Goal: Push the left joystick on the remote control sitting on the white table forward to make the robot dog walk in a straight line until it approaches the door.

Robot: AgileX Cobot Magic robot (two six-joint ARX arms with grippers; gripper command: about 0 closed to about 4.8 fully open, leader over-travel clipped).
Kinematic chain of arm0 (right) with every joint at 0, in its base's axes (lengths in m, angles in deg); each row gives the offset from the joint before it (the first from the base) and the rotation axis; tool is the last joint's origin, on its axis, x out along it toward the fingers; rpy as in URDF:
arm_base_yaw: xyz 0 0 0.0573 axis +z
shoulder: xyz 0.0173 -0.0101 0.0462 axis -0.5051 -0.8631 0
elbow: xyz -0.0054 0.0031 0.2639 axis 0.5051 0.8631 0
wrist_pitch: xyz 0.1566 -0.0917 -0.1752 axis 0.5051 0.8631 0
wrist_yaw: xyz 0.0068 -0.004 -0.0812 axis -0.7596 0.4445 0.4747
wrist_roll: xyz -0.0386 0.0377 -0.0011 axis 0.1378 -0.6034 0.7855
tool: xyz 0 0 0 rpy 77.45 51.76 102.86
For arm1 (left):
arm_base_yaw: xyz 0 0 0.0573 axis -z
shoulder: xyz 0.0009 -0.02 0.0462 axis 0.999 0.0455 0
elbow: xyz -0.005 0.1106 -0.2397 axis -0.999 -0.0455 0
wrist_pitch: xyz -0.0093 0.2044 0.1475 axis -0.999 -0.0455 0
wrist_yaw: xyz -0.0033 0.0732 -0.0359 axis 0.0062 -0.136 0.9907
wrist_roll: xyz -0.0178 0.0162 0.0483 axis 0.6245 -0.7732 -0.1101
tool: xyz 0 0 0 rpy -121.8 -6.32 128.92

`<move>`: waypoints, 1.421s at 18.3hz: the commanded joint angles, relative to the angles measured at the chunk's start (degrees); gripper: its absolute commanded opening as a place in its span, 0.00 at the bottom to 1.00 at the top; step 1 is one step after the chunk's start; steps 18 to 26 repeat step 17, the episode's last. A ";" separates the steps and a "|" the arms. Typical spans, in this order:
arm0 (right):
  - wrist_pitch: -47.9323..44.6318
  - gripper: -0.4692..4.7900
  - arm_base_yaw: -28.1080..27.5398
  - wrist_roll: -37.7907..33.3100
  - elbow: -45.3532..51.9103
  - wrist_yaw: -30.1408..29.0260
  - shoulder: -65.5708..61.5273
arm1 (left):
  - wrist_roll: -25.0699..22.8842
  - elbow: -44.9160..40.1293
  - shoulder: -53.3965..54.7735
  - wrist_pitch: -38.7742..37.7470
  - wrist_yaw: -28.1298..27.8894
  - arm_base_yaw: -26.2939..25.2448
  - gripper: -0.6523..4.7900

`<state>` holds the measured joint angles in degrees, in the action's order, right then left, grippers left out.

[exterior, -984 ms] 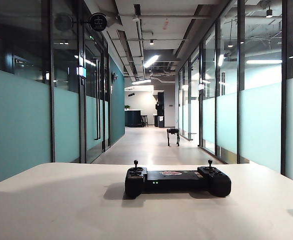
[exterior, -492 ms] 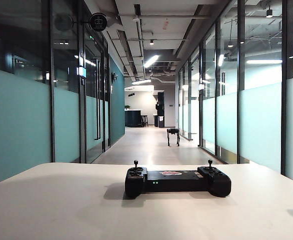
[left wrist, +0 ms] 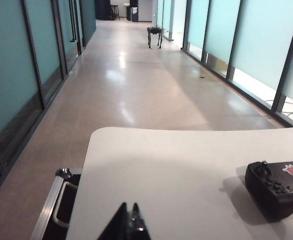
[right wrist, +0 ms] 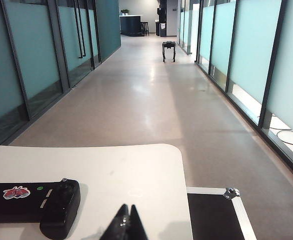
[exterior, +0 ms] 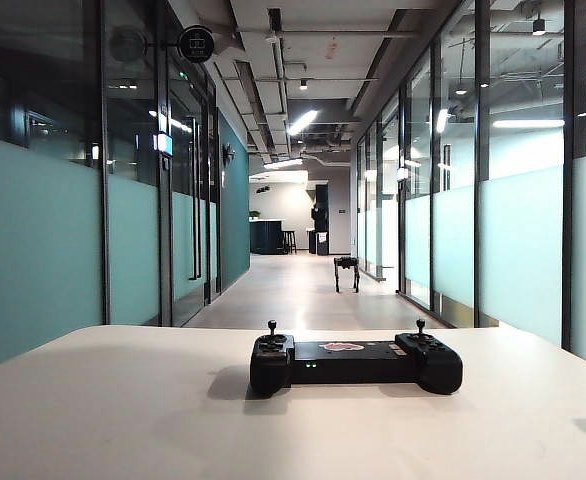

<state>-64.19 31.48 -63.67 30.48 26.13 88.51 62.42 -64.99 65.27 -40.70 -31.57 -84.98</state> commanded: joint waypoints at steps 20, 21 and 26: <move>-0.85 0.09 0.00 -0.24 0.50 0.09 0.20 | -0.02 0.17 0.00 0.79 -4.28 3.02 0.11; -0.85 0.09 0.00 -0.24 0.50 0.09 0.20 | -0.02 0.17 0.00 0.79 -4.28 3.02 0.11; -0.85 0.09 0.00 -0.24 0.50 0.09 0.20 | -0.02 0.17 0.00 0.79 -4.28 3.02 0.11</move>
